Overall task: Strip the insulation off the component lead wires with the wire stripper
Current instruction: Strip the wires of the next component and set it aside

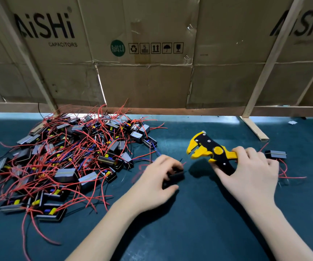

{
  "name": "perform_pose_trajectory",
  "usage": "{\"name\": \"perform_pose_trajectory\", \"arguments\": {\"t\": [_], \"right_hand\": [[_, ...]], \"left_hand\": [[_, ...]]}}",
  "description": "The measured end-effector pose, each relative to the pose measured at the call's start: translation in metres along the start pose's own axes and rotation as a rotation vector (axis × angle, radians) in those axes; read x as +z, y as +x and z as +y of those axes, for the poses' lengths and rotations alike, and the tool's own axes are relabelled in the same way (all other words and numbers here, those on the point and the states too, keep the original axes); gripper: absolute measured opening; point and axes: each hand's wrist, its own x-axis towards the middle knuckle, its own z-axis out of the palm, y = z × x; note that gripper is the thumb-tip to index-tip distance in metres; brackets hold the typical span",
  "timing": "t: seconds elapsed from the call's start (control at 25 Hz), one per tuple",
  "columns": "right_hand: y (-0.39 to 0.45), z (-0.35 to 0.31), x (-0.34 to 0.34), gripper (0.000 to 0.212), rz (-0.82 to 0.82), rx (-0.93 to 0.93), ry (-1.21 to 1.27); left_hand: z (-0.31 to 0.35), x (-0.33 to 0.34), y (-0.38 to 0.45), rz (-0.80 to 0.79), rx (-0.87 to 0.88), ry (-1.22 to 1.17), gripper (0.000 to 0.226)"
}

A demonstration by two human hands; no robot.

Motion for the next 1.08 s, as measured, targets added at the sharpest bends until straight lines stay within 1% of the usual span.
{"name": "perform_pose_trajectory", "arguments": {"t": [0.08, 0.12, 0.16, 0.2, 0.24, 0.28, 0.32, 0.36, 0.4, 0.44, 0.48, 0.52, 0.56, 0.6, 0.64, 0.68, 0.76, 0.8, 0.88, 0.92, 1.0, 1.08], "right_hand": [[0.004, 0.001, -0.005, 0.064, 0.046, 0.053, 0.056], [0.005, 0.002, -0.008, 0.062, 0.070, 0.074, 0.092], [0.007, 0.001, -0.011, 0.060, 0.085, 0.089, 0.140], [0.007, 0.000, -0.013, 0.057, 0.079, 0.100, 0.209], [0.008, -0.002, -0.016, 0.053, 0.049, 0.107, 0.300], [0.007, -0.005, -0.018, 0.049, 0.005, 0.112, 0.403], [0.004, -0.010, -0.019, 0.046, -0.046, 0.115, 0.494], [0.001, -0.015, -0.018, 0.045, -0.094, 0.111, 0.550], [-0.002, -0.021, -0.017, 0.043, -0.132, 0.093, 0.563], [-0.005, -0.026, -0.013, 0.041, -0.161, 0.058, 0.540], [-0.007, -0.031, -0.009, 0.040, -0.187, 0.010, 0.495], [-0.008, -0.035, -0.005, 0.040, -0.209, -0.043, 0.443], [-0.008, -0.039, -0.001, 0.041, -0.225, -0.091, 0.404], [-0.008, -0.040, 0.003, 0.042, -0.235, -0.128, 0.386], [-0.008, -0.040, 0.006, 0.043, -0.242, -0.152, 0.381], [-0.008, -0.039, 0.008, 0.044, -0.243, -0.161, 0.383], [-0.007, -0.037, 0.010, 0.046, -0.215, -0.163, 0.386], [-0.006, -0.037, 0.010, 0.046, -0.193, -0.166, 0.396], [-0.004, -0.038, 0.007, 0.046, -0.184, -0.184, 0.475], [-0.004, -0.039, 0.005, 0.046, -0.220, -0.205, 0.540], [-0.006, -0.043, 0.000, 0.051, -0.359, -0.257, 0.634], [-0.007, -0.044, -0.001, 0.058, -0.461, -0.293, 0.589]], "left_hand": [[0.015, 0.011, -0.002, -0.158, 0.068, -0.055, 0.065], [0.024, 0.016, -0.002, -0.216, 0.097, -0.072, 0.071], [0.031, 0.018, -0.003, -0.227, 0.128, -0.083, 0.073], [0.036, 0.019, -0.003, -0.177, 0.167, -0.086, 0.071], [0.040, 0.017, -0.004, -0.062, 0.215, -0.074, 0.063], [0.042, 0.013, -0.004, 0.114, 0.267, -0.034, 0.052], [0.041, 0.007, -0.004, 0.326, 0.308, 0.027, 0.041], [0.036, 0.000, -0.003, 0.535, 0.313, 0.090, 0.032], [0.030, -0.009, -0.002, 0.714, 0.264, 0.140, 0.026], [0.021, -0.020, 0.000, 0.837, 0.173, 0.189, 0.022], [0.010, -0.032, 0.000, 0.879, 0.051, 0.256, 0.019], [-0.004, -0.042, 0.000, 0.830, -0.097, 0.349, 0.016], [-0.017, -0.049, 0.000, 0.706, -0.260, 0.471, 0.015], [-0.028, -0.052, -0.001, 0.556, -0.414, 0.603, 0.018], [-0.034, -0.053, -0.003, 0.416, -0.531, 0.726, 0.027], [-0.037, -0.052, -0.005, 0.315, -0.595, 0.813, 0.035], [-0.038, -0.047, -0.006, 0.233, -0.605, 0.909, 0.045], [-0.038, -0.044, -0.005, 0.227, -0.586, 0.941, 0.048], [-0.037, -0.043, -0.003, 0.263, -0.553, 0.914, 0.049], [-0.038, -0.043, -0.003, 0.286, -0.549, 0.885, 0.047], [-0.039, -0.045, -0.003, 0.283, -0.565, 0.868, 0.044], [-0.037, -0.049, -0.004, 0.248, -0.576, 0.859, 0.046]]}}
